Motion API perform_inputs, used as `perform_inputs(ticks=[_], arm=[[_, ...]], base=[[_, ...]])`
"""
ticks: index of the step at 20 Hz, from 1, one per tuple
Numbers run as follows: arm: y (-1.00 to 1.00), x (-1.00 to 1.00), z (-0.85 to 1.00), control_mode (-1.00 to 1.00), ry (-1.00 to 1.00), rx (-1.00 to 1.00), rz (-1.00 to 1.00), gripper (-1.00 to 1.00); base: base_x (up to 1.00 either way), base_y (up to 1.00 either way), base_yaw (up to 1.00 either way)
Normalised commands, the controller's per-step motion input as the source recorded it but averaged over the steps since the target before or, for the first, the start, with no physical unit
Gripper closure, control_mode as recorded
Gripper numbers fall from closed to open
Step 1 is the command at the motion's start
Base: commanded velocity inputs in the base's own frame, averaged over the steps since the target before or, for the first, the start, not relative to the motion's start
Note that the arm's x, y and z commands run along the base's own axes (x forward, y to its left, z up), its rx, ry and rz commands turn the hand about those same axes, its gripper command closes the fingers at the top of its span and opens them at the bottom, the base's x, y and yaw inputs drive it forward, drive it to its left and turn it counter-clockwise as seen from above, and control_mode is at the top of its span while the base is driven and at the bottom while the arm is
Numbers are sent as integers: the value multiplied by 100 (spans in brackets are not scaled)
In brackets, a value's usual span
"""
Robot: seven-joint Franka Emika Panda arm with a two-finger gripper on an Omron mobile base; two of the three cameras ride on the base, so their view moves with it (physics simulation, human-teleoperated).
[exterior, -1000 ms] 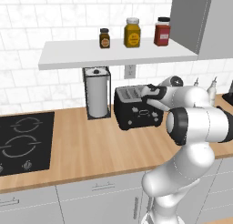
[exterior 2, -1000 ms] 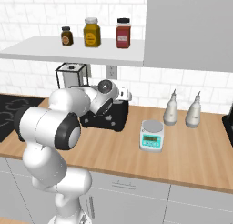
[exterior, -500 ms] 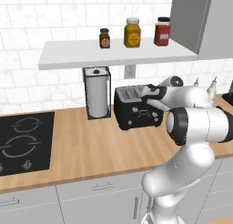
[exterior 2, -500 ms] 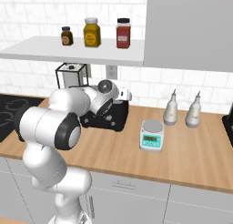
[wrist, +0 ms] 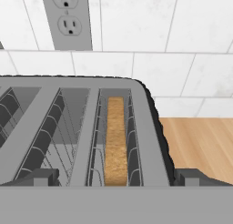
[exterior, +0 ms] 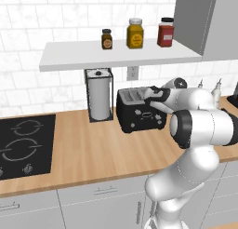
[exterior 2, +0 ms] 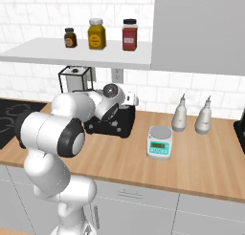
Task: Start the toaster. Once the lever pops up, take the bread to the plate on the dining counter.
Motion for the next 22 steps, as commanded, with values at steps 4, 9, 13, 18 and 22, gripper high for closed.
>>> perform_inputs(ticks=[4,9,13,18,22], arm=[[0,0,0,-100,0,0,0,-100],[0,0,0,-100,0,0,0,-100],[0,0,0,-100,0,0,0,-100],[0,0,0,-100,0,0,0,-100],[0,0,0,-100,0,0,0,-100]], base=[[0,0,0],[0,0,0],[0,0,0],[0,0,0],[0,0,0]])
